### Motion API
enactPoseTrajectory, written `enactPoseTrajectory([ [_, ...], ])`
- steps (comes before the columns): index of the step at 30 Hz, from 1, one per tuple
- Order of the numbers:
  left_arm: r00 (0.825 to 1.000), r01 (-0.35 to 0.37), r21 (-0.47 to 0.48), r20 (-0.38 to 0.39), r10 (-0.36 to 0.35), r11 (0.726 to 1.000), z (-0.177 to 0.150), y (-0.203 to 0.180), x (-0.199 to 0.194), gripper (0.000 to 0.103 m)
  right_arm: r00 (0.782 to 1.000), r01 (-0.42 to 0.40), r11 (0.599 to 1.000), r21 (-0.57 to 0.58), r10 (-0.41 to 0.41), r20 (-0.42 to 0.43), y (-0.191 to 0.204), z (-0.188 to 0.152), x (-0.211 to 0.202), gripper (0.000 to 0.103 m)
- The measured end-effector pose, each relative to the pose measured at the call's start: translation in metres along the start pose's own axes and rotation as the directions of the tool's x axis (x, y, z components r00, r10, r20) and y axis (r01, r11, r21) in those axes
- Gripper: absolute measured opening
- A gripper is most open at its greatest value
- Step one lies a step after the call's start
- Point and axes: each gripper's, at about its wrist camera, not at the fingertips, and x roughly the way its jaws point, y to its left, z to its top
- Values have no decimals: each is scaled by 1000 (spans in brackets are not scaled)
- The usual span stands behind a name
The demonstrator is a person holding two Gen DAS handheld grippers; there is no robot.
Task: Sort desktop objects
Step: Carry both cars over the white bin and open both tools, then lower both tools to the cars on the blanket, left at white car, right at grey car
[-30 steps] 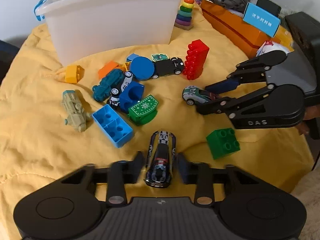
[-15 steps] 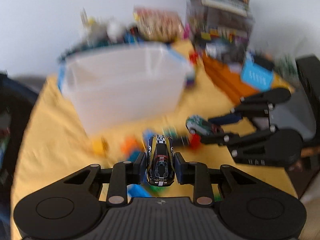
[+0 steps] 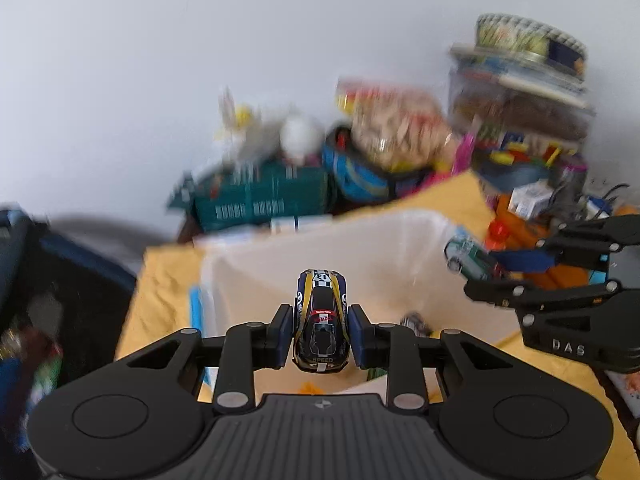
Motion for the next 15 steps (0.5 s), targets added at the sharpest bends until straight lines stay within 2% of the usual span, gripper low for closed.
enactPoseTrajectory([
  [4, 999, 3, -2, -40, -3, 1000, -9, 0, 18, 41, 998, 7, 999, 32, -5, -62, -4, -4, 28, 34],
  [6, 999, 10, -2, -31, -10, 1000, -14, 0, 15, 44, 996, 13, 999, 33, -10, -84, -1, -9, 32, 35],
  [12, 1000, 14, -29, 0, -14, 999, -30, 3, -11, 49, 999, -4, 997, 73, 8, -45, -5, -9, 13, 35],
  [15, 1000, 10, -53, 18, -9, 999, -49, 1, -30, 55, 999, -42, 993, 106, 44, -18, -6, -11, -5, 36],
])
